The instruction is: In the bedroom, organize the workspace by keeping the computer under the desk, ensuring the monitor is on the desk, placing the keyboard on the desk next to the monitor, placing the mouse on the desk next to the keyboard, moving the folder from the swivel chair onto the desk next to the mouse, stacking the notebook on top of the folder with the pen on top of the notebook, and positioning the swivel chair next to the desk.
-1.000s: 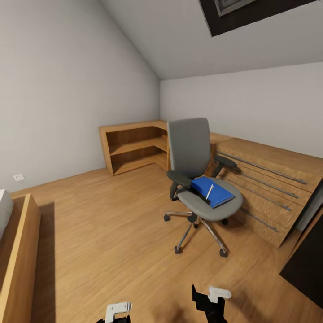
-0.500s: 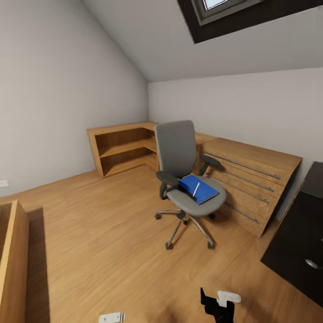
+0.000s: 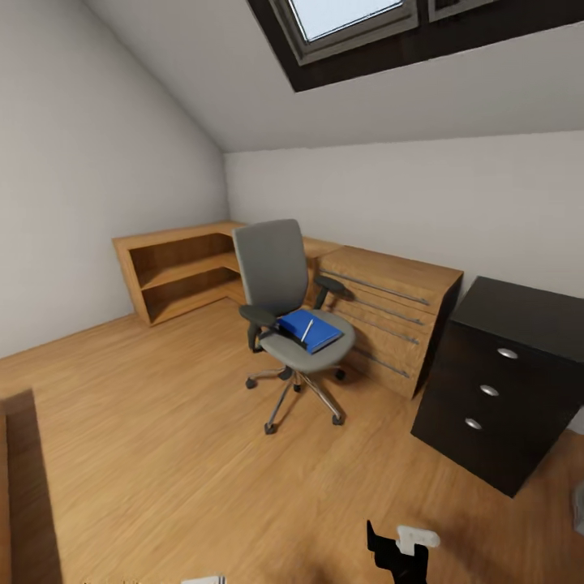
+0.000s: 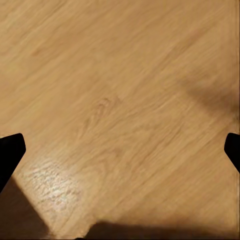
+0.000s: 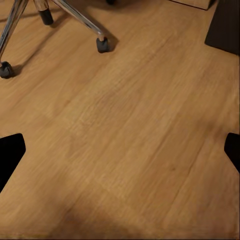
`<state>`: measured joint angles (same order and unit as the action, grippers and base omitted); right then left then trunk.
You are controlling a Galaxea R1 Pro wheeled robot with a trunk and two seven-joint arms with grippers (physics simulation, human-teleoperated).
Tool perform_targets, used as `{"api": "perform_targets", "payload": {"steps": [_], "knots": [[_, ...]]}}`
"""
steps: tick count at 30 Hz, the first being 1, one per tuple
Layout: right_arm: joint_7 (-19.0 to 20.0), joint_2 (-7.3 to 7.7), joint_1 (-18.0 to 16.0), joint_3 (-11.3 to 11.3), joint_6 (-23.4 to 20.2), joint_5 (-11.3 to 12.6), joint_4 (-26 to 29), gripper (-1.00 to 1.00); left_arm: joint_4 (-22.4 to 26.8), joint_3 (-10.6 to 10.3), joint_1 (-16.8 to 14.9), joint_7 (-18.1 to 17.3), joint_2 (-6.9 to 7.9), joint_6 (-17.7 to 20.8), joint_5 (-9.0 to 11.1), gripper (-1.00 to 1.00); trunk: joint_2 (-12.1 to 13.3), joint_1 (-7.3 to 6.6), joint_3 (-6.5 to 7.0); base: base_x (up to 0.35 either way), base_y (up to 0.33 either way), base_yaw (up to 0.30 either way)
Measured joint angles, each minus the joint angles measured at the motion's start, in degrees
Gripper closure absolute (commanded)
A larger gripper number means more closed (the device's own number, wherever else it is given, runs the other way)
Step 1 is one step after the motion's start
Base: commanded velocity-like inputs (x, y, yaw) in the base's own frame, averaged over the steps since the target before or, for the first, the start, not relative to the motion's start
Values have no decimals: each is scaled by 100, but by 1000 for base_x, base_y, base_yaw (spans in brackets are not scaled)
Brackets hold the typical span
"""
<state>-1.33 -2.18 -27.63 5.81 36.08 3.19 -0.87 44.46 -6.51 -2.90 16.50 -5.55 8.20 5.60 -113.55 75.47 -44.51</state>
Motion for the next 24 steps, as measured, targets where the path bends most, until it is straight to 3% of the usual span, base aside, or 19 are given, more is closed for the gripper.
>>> {"api": "perform_targets", "payload": {"steps": [13,24], "knots": [[1,-24,0,-7,-1,-6,-8,-100,-140,11,0,-35,-1,-7,25,-100,521,-286,233,-323,-10,-268],[7,-34,1,-12,-2,-32,-17,-100,-161,18,0,-36,-2,-52,31,-100,963,-530,431,-67,0,-269]]}}
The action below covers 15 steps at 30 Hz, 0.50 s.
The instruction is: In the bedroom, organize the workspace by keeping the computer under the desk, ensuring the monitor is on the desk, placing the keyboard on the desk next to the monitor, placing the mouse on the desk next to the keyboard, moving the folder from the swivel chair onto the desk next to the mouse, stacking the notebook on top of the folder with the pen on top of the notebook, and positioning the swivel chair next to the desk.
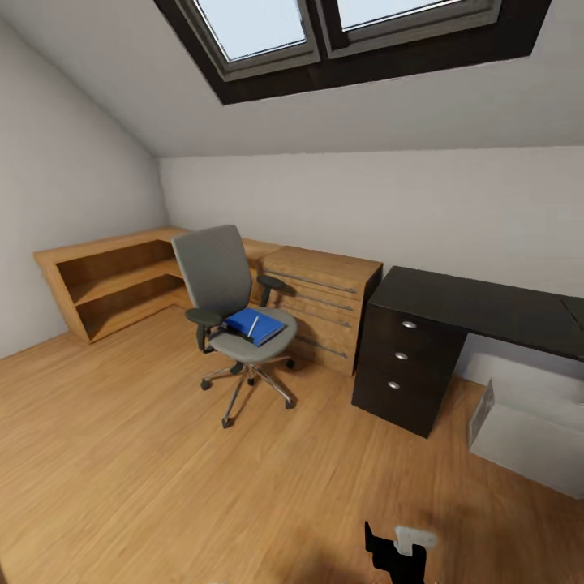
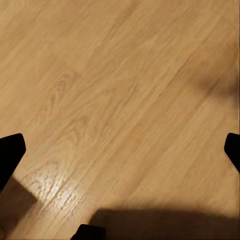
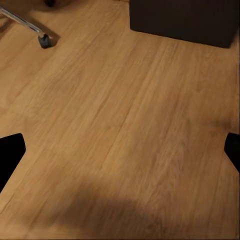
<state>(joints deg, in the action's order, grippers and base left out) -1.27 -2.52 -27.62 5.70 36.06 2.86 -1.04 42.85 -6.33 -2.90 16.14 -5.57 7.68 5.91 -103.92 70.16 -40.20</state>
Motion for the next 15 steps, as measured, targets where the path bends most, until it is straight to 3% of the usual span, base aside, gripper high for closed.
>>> {"api": "perform_targets", "payload": {"steps": [5,15], "knots": [[2,0,0,1,0,0,0,-100,-6,1,0,5,4,-181,0,-100,201,-107,90,-235,0,-270],[3,0,0,1,-8,-6,-7,-100,-8,10,0,15,3,-296,4,-100,602,-326,269,-333,0,-269]]}}
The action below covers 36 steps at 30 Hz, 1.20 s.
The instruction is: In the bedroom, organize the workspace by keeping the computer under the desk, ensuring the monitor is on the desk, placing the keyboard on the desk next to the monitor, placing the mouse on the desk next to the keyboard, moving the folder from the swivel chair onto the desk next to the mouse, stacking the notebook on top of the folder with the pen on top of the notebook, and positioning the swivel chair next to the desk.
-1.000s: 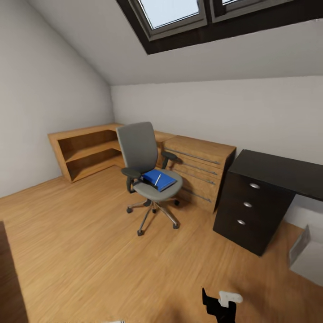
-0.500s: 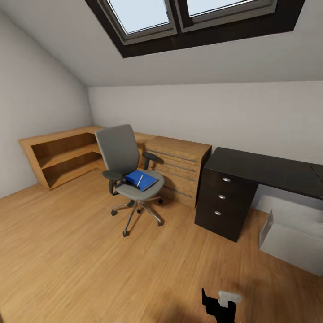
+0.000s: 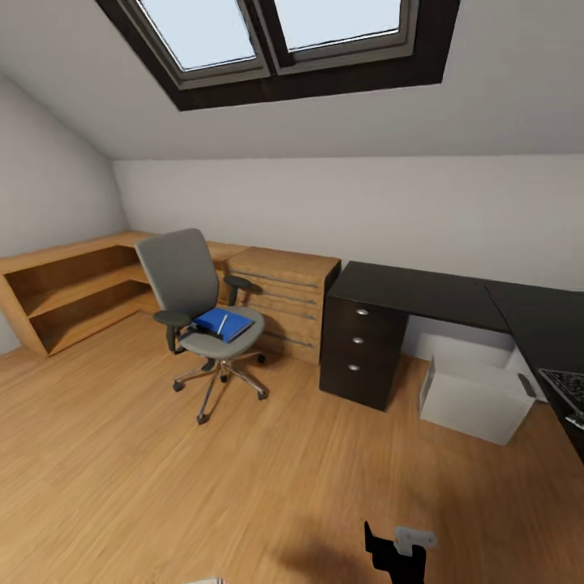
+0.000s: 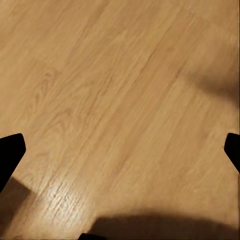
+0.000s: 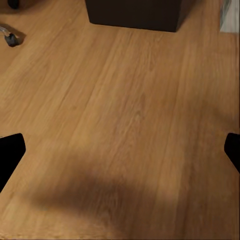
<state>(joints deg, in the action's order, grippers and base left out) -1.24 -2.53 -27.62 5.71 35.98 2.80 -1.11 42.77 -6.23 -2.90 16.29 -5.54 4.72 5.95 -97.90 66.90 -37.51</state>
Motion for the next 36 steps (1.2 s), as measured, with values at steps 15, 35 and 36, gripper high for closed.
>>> {"api": "perform_targets", "payload": {"steps": [15,35,36], "knots": [[0,0,0,0,-2,-3,0,-100,-1539,393,-397,-4,40,109,142,-100,602,-329,270,-337,0,-270],[-1,-9,0,-14,-1,1,0,-100,-2449,403,-1027,-5,181,-494,547,-100,1404,-769,628,-319,-40,-272],[-1,-9,0,-14,-1,1,0,-100,-2449,402,-1027,-4,178,-535,546,-100,1444,-792,646,-79,-41,-290]]}}
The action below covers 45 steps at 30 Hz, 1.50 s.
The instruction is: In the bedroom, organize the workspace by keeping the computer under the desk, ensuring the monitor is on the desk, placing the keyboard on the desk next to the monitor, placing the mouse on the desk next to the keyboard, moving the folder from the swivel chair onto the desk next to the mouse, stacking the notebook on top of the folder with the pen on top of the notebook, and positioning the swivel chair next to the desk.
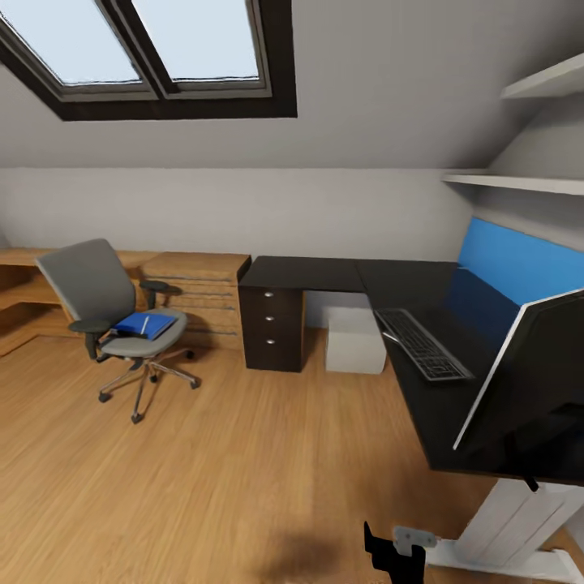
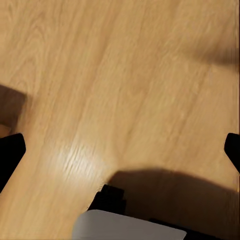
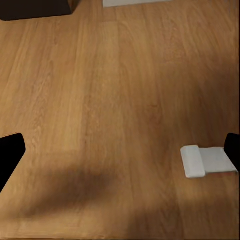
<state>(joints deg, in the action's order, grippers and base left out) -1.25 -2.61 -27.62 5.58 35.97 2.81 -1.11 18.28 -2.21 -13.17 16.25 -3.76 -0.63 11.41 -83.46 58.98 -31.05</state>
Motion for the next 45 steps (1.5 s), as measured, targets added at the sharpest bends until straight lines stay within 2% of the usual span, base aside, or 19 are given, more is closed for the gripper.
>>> {"api": "perform_targets", "payload": {"steps": [7,11,19,24,27,31,38,45], "knots": [[1,-4,0,1,1,-1,0,-100,-4,-25,1,1,-13,-73,-17,-100,41,-24,19,-26,-13,-292],[1,-8,0,1,2,-1,0,-100,-11,-111,1,-10,-16,-79,-26,-100,41,-25,19,-14,-18,-293],[-2,-14,0,-1,0,-1,-4,-100,-28,-182,1,-10,-14,-88,-30,-100,41,-24,17,-90,-254,-257],[-3,-17,-1,1,-2,-2,-2,-100,-26,-183,2,-10,-14,-108,-30,-100,41,-24,15,-69,-322,-65],[-3,11,-1,4,-1,1,0,-100,-34,-184,2,-8,-14,-396,-30,-100,41,-24,15,-16,-335,-10],[-3,29,-1,1,-11,3,0,-100,-40,-184,4,-8,-14,-509,-29,-100,41,-25,15,-5,-338,-2],[-2,2,-1,-3,-30,-1,5,-100,-41,-184,3,-6,-14,-540,-29,-100,41,-22,15,-156,-278,0],[-3,36,-1,1,-3,17,8,-100,-42,-177,4,-6,-13,-554,-29,-100,41,-24,15,-143,-296,0]]}}
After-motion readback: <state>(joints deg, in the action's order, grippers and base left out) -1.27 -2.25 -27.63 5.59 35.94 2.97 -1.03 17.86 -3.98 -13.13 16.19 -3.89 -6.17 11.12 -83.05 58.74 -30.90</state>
